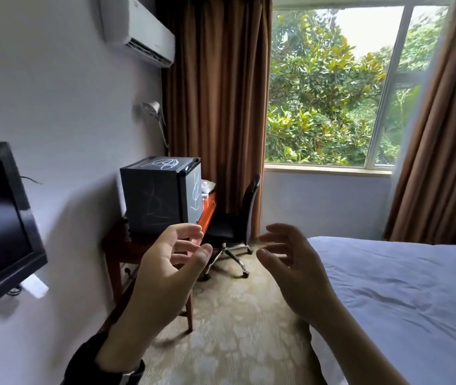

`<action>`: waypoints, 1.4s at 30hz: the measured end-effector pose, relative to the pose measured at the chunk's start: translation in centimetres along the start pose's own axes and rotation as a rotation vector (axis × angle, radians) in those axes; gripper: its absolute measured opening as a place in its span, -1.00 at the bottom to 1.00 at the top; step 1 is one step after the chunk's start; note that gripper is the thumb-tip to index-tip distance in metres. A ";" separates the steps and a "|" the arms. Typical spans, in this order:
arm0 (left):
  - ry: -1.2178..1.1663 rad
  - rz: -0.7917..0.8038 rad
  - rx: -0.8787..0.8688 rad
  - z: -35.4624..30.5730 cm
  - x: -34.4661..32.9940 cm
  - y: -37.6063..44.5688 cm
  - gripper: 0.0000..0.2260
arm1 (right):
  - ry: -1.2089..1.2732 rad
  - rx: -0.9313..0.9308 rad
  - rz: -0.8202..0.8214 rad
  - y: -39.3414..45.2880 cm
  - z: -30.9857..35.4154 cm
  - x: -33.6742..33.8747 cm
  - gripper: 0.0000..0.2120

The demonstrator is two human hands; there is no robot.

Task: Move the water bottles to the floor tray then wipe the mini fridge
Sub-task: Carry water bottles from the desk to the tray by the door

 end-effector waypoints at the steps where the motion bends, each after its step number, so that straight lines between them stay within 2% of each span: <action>1: -0.002 -0.008 0.001 1.3 -1.3 1.7 -0.63 | 0.002 0.000 0.004 2.1 -1.8 -0.2 -0.67; 7: 0.036 -0.057 0.001 8.5 -9.6 13.7 -0.67 | 0.097 -0.004 0.010 16.6 -11.7 -1.6 -0.66; 13: 0.060 -0.075 0.013 13.6 -16.4 25.5 -0.68 | 0.184 -0.029 0.052 29.6 -18.6 -3.6 -0.66; 18: 0.040 -0.086 0.040 19.0 -21.2 32.6 -0.64 | 0.170 -0.062 0.063 37.6 -24.9 -4.5 -0.63; 25: -0.013 -0.095 0.084 30.3 -28.9 44.2 -0.66 | 0.103 -0.085 0.085 50.5 -36.2 -8.0 -0.67; 28: -0.028 -0.129 0.106 35.5 -31.3 49.9 -0.67 | 0.058 -0.089 0.102 57.1 -40.3 -10.1 -0.62; 31: -0.041 -0.170 0.135 39.7 -33.7 56.0 -0.68 | 0.030 -0.105 0.110 64.0 -43.4 -11.6 -0.45; 33: -0.044 -0.193 0.142 41.8 -35.3 59.7 -0.69 | 0.023 -0.093 0.120 68.2 -45.3 -12.5 -0.41; 38: 0.006 -0.221 0.133 46.2 -37.6 67.4 -0.72 | 0.046 -0.110 0.148 76.6 -50.4 -15.5 -0.58; 42: 0.082 -0.282 0.145 50.5 -38.7 72.6 -0.70 | 0.092 -0.093 0.189 83.4 -54.3 -18.8 -0.55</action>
Point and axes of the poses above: each hand's wrist, its own y-axis towards the middle knuckle, its own x-axis out of the back of the hand, z = x × y, the point moved 4 cm from there along y, towards the middle knuckle, and after that the axes turned 6 degrees about -z, right-handed, at the moved point
